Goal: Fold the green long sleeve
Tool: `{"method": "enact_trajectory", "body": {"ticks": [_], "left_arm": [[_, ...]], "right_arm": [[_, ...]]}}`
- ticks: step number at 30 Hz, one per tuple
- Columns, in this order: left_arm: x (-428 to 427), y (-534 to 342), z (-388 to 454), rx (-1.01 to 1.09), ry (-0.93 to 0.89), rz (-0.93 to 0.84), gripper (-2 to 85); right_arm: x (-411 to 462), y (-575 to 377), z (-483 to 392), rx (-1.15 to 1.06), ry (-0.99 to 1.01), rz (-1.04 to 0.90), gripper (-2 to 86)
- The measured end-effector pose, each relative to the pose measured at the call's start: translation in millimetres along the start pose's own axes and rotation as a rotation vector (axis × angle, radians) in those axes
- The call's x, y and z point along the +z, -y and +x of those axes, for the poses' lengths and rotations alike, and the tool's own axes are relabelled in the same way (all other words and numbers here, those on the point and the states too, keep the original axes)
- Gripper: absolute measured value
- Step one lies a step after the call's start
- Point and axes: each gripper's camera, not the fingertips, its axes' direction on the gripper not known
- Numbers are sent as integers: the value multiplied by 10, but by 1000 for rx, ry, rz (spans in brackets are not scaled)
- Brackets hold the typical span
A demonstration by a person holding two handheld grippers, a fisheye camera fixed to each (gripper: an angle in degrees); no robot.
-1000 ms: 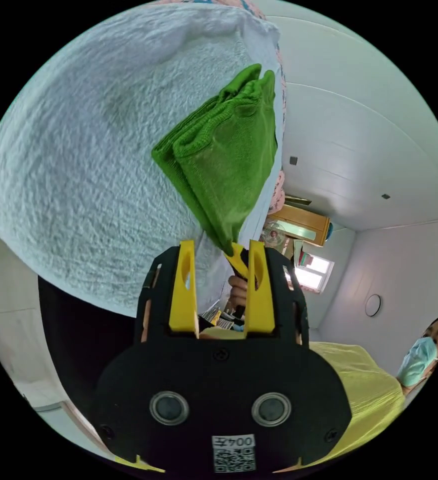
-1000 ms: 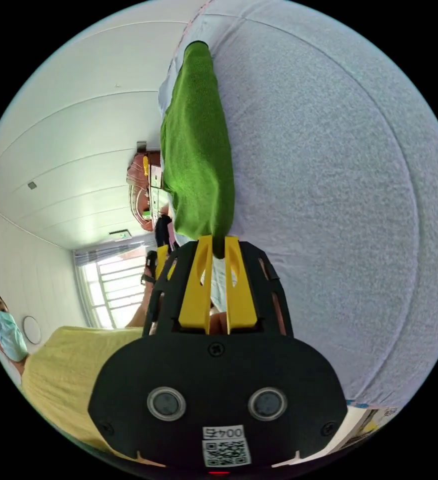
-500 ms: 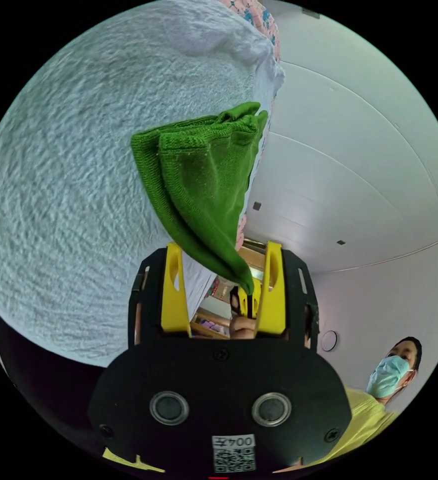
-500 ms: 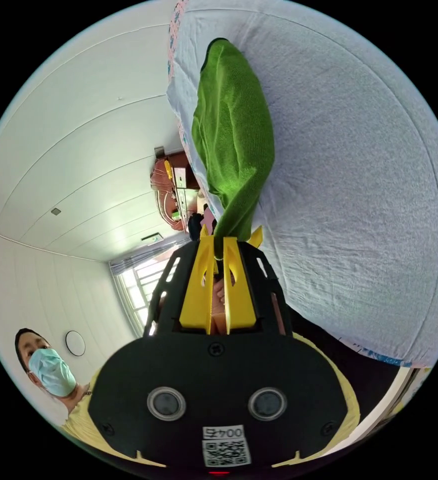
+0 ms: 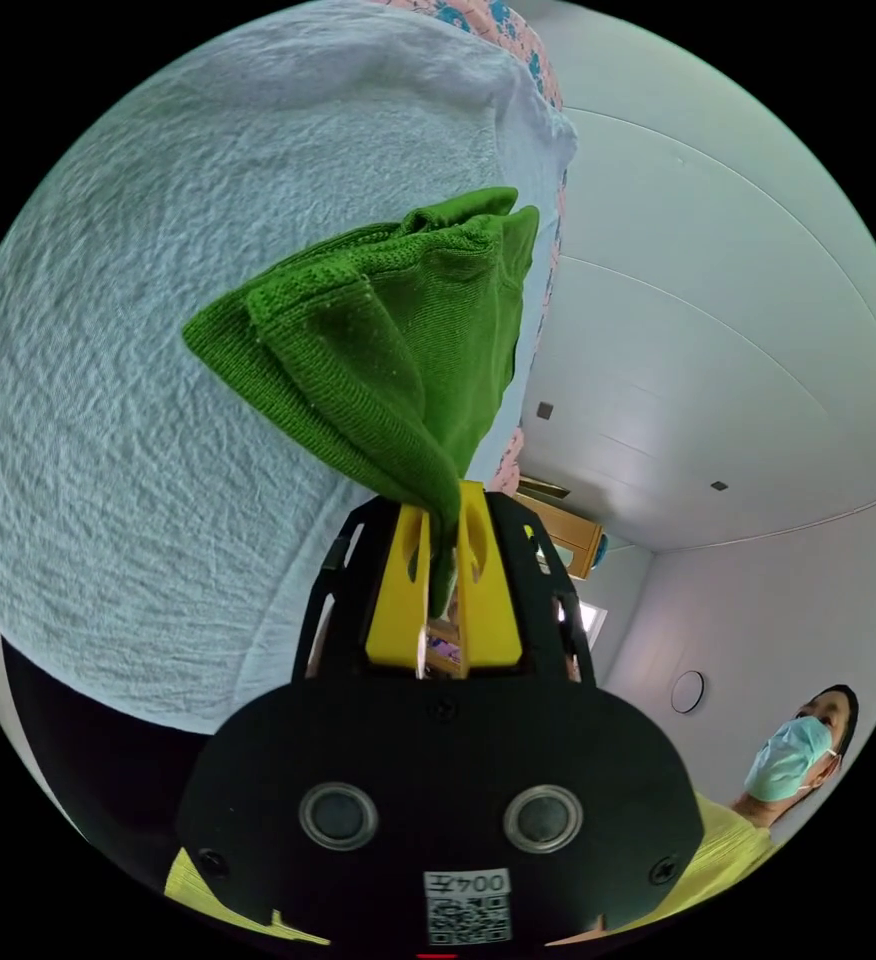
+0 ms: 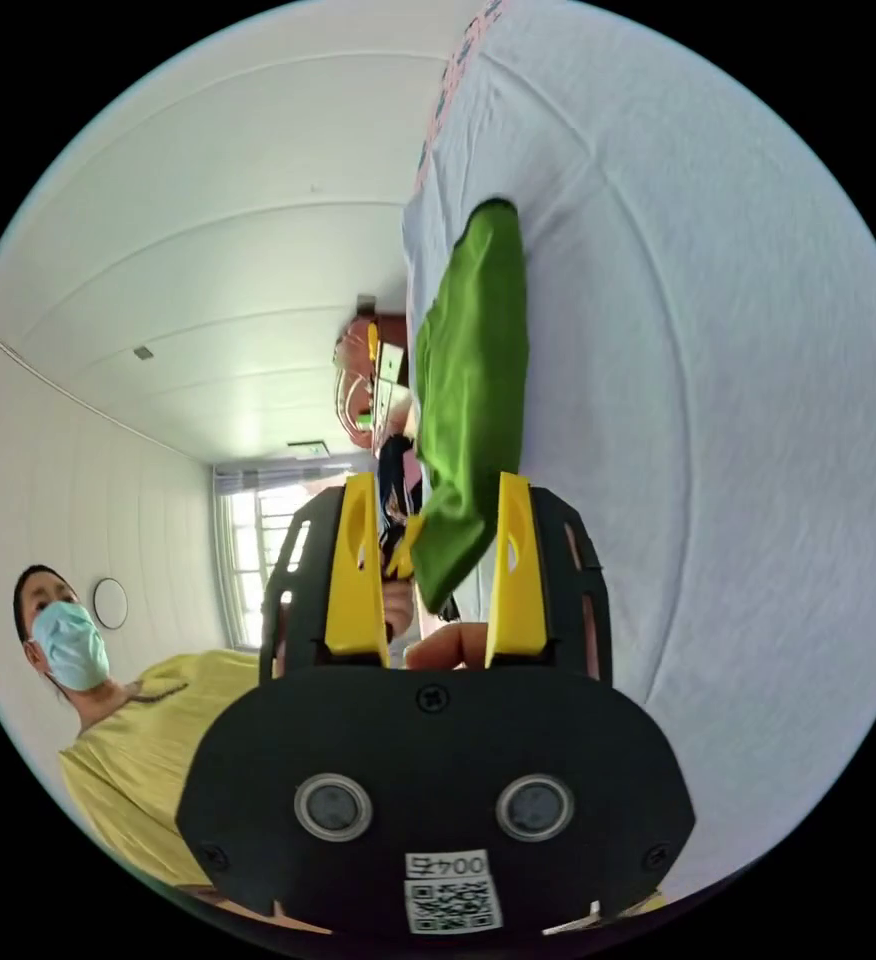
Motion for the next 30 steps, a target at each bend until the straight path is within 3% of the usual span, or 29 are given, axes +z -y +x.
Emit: {"method": "enact_trajectory", "body": {"ticks": [8,30], "left_arm": [[181,-192,204,19,59,19,57],[681,-1145,664,34,51,12,57]], "right_arm": [[-100,1228,367,21,25,-25,185],[1530,2159,482,-113,-6,-271,176]]}}
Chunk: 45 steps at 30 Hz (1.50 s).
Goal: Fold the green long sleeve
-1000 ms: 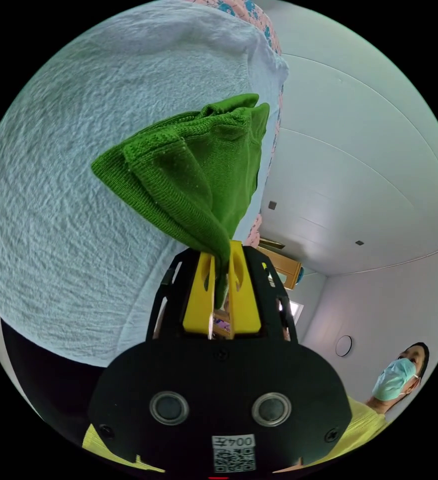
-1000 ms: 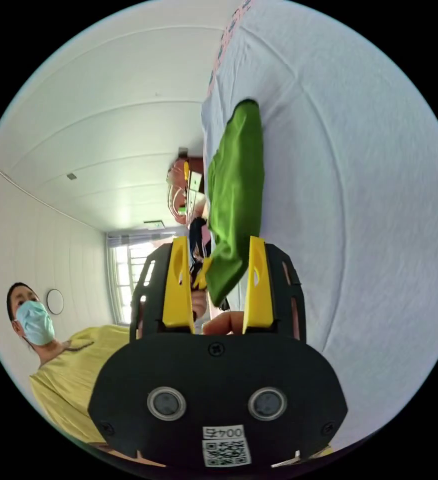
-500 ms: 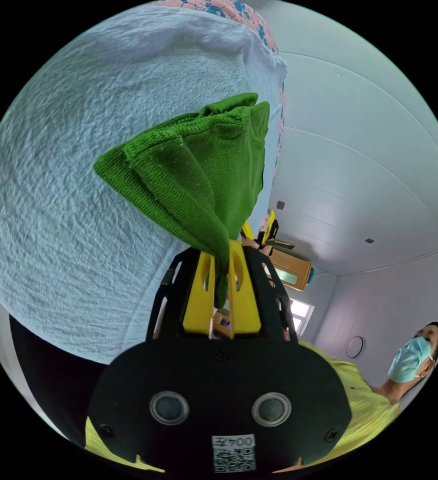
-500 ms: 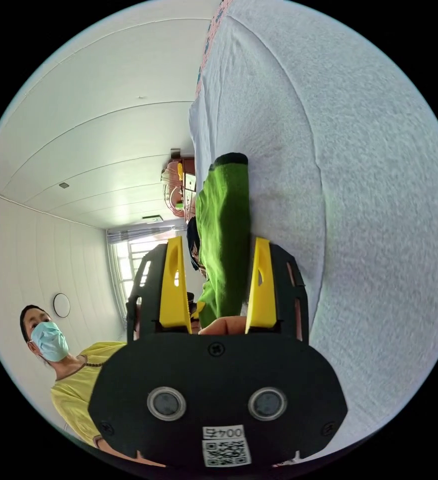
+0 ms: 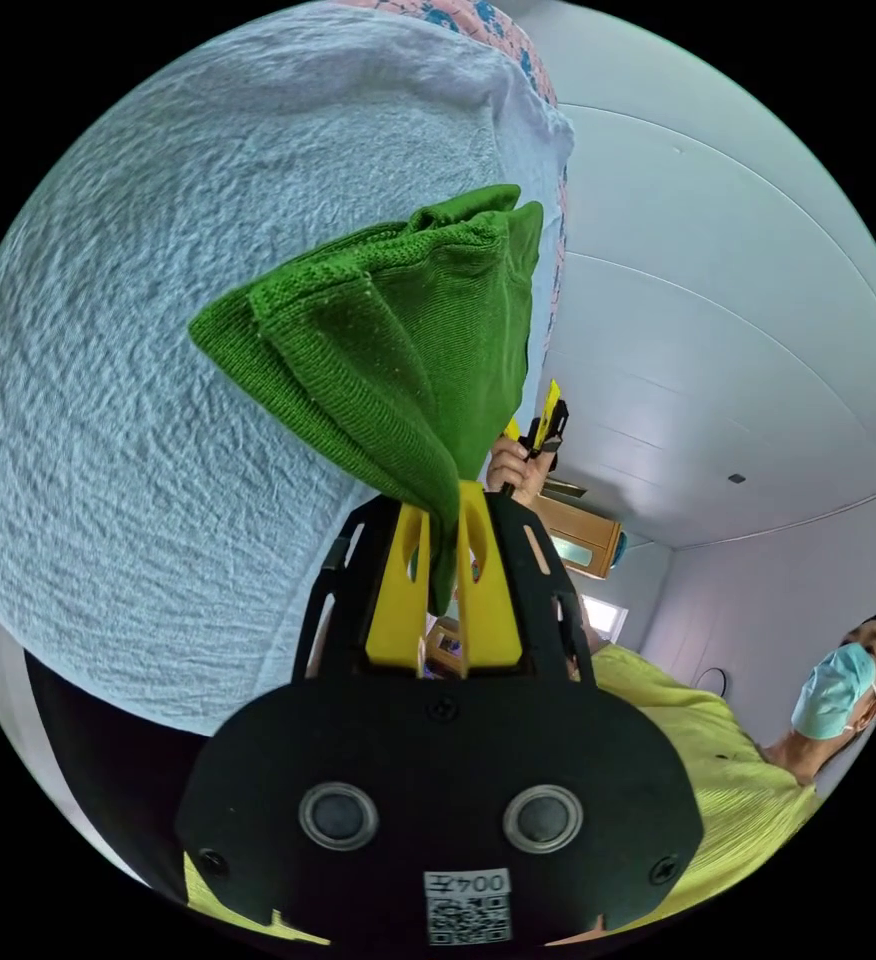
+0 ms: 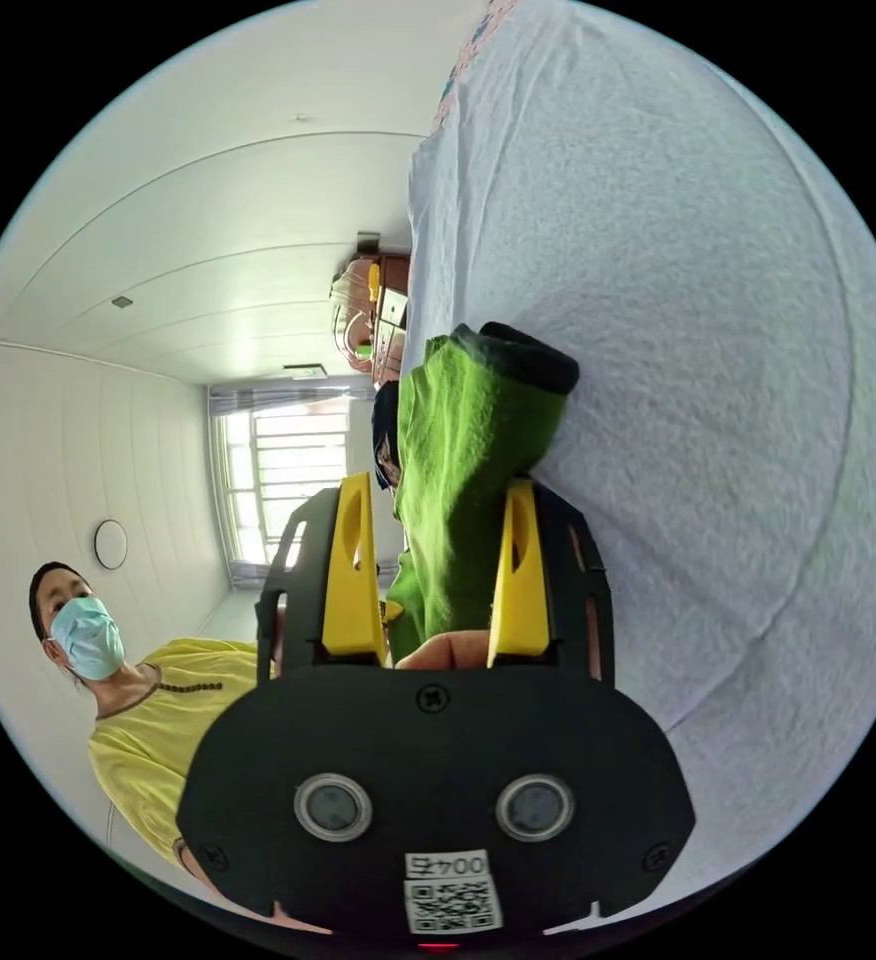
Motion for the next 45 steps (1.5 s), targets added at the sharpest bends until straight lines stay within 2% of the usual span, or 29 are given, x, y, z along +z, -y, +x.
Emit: {"method": "enact_trajectory", "body": {"ticks": [3,6,9,14,20,25,30,36,45], "left_arm": [[76,-212,127,25,10,-3,57],[147,-447,259,47,28,0,56],[191,-762,559,142,107,35,56],[272,-1506,1488,514,363,91,55],[-24,-2399,2250,725,422,221,54],[-546,-3234,2648,802,428,330,53],[-1338,-4139,2733,781,415,474,52],[-2641,-5406,2498,695,445,650,53],[-4927,-7713,1808,522,551,875,53]], "right_arm": [[295,146,-3,-29,-14,-42,158],[627,211,-3,-31,-63,-40,98],[953,160,-165,-38,-235,19,65],[1639,-184,-1210,-295,-639,140,56],[2452,-478,-2270,-575,-773,182,49],[3132,-636,-2925,-732,-765,187,49],[4084,-749,-3496,-867,-706,152,50],[5903,-1001,-4079,-1019,-619,35,49],[9251,-1968,-4622,-1120,-436,-133,49]]}}
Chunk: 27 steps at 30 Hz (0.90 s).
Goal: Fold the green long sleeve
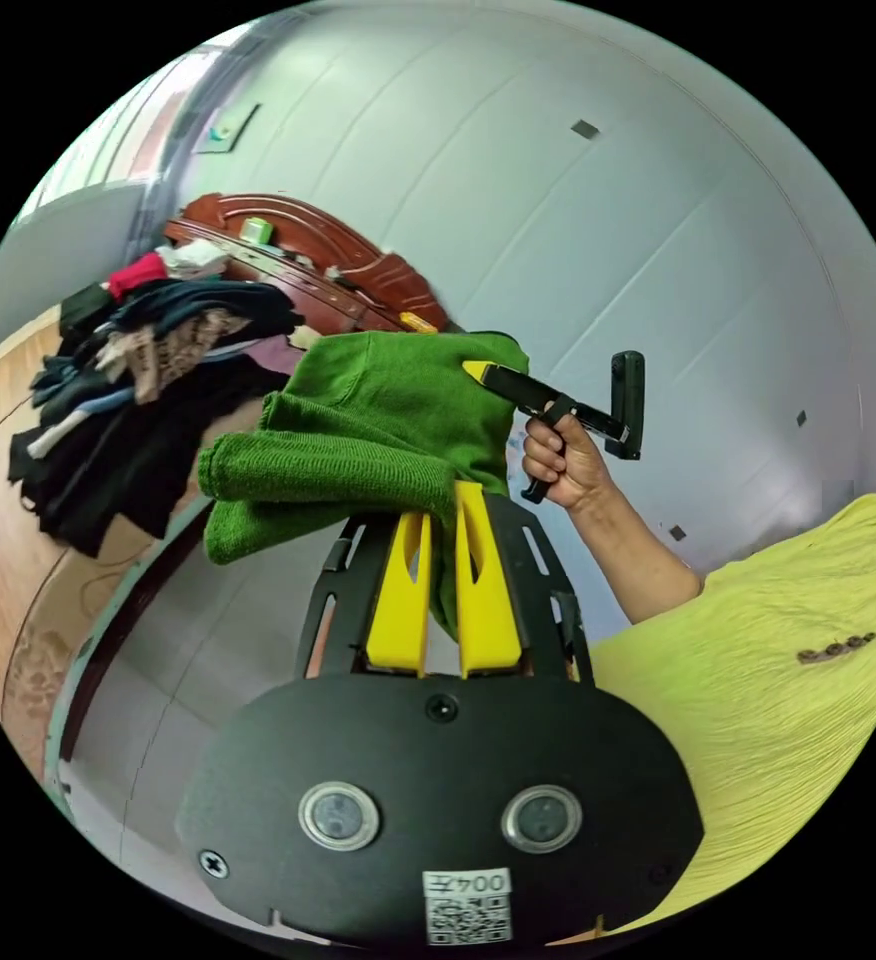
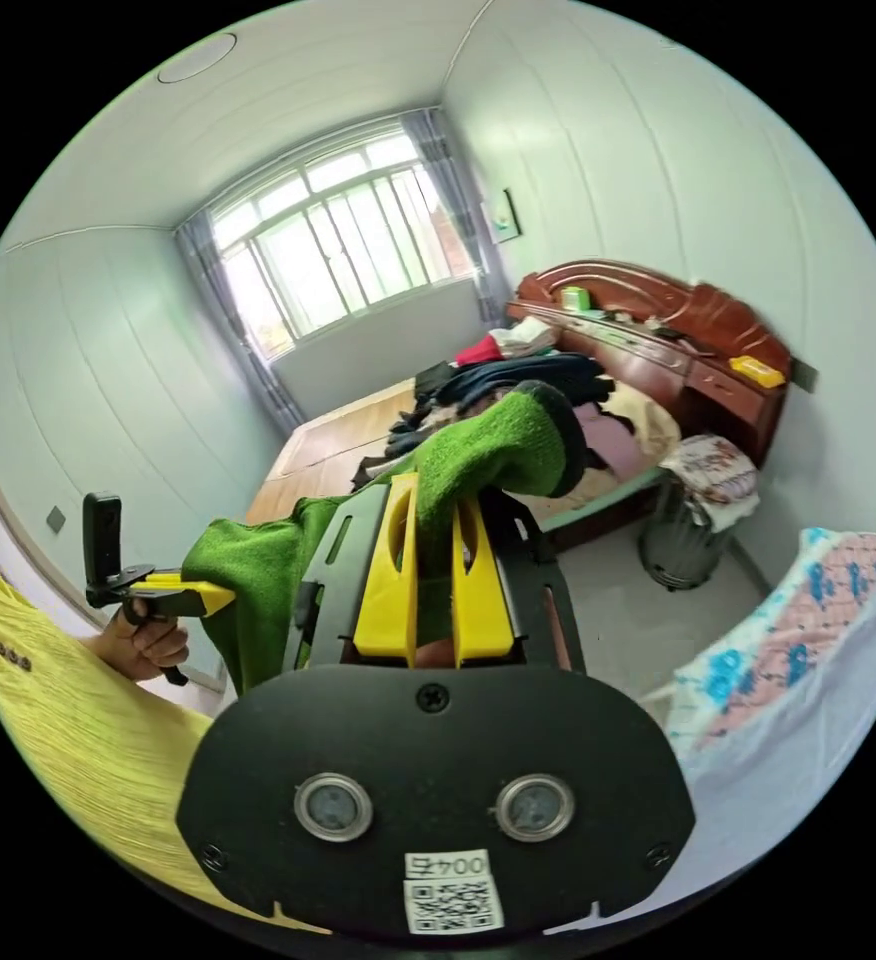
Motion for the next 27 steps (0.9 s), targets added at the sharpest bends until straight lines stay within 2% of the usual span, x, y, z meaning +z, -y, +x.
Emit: {"method": "enact_trajectory", "body": {"ticks": [5,11,20,27], "left_arm": [[-1591,-440,-906,-187,133,102,53],[-2890,-969,-1819,-418,266,217,54],[-4295,-1386,-3270,-758,438,375,54],[-5085,-1264,-4414,-924,549,394,55]], "right_arm": [[1748,459,-1167,-67,171,-64,49],[3699,892,-2377,-196,339,-225,52],[6580,1407,-4100,-452,525,-455,53],[8478,1689,-5298,-614,583,-596,54]]}}
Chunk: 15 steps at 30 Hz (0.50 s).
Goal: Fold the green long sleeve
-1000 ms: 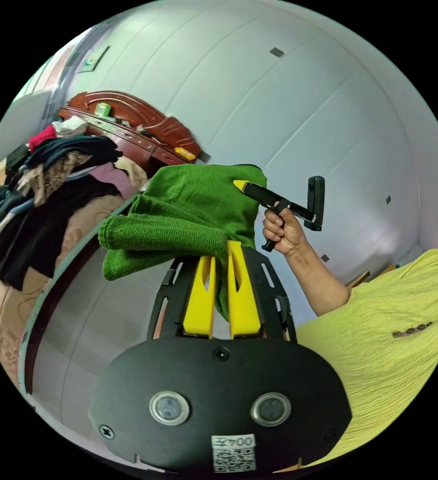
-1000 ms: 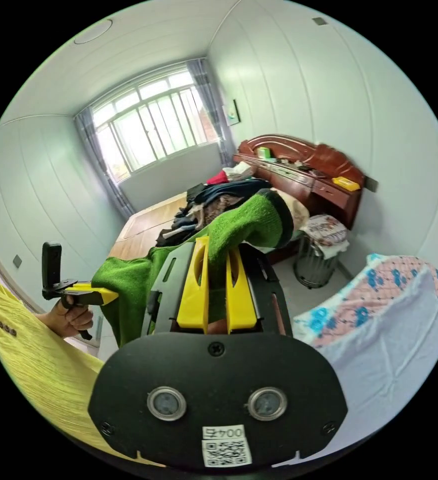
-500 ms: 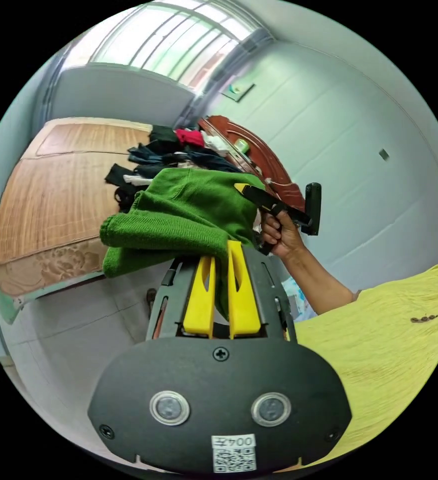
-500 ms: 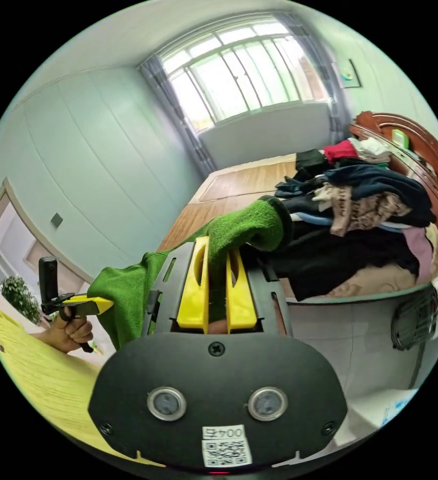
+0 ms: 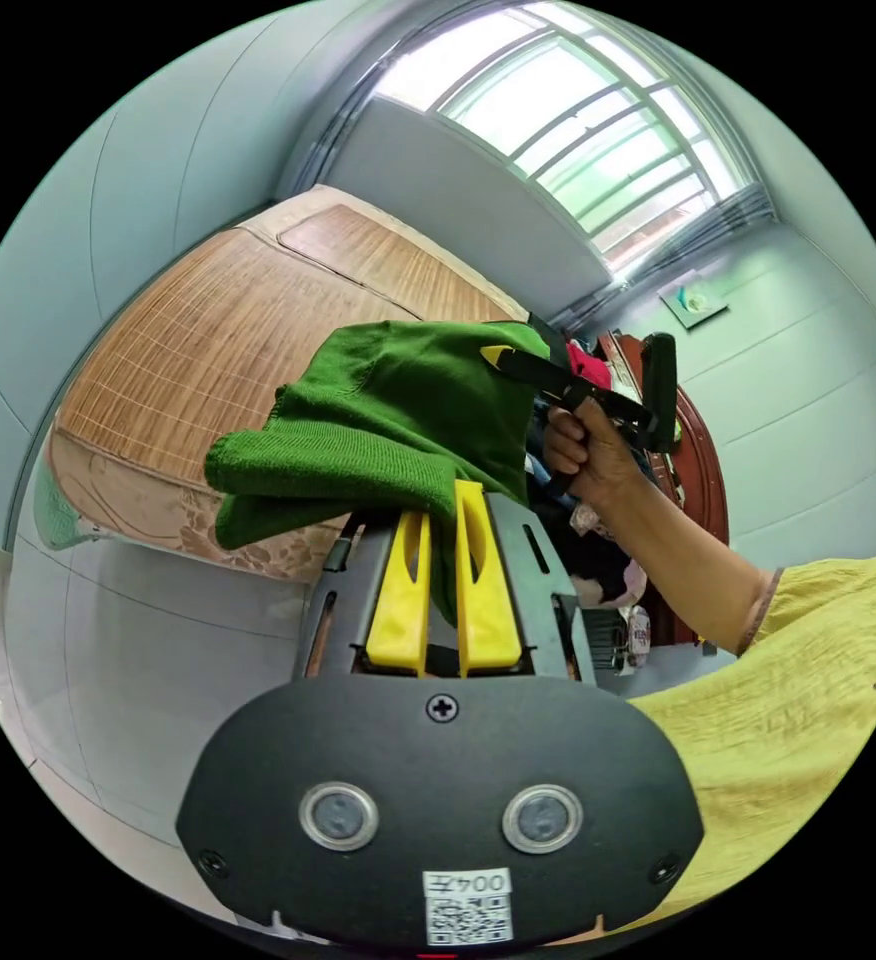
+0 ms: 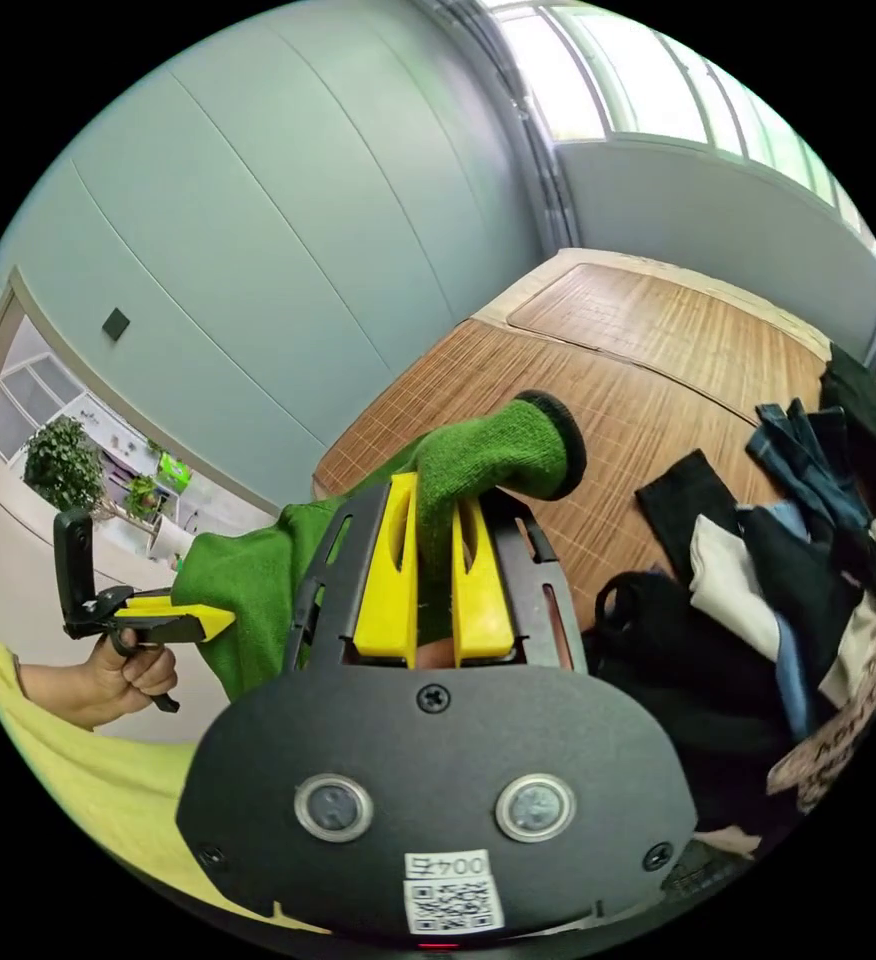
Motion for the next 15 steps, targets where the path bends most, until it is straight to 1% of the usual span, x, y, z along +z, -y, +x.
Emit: {"method": "enact_trajectory", "body": {"ticks": [5,9,12,14,15], "left_arm": [[13,892,-593,-33,66,47,55],[140,1334,-1025,-44,89,89,55],[466,1487,-1510,-133,72,84,55],[855,1451,-1972,-267,39,35,55],[955,1424,-2088,-308,23,22,54]], "right_arm": [[1095,1054,293,-83,2,-68,55],[1768,1562,528,-114,-12,-70,55],[2413,1826,836,-127,-36,-100,56],[3039,1892,1253,-60,-37,-180,58],[3202,1880,1371,-34,-36,-207,58]]}}
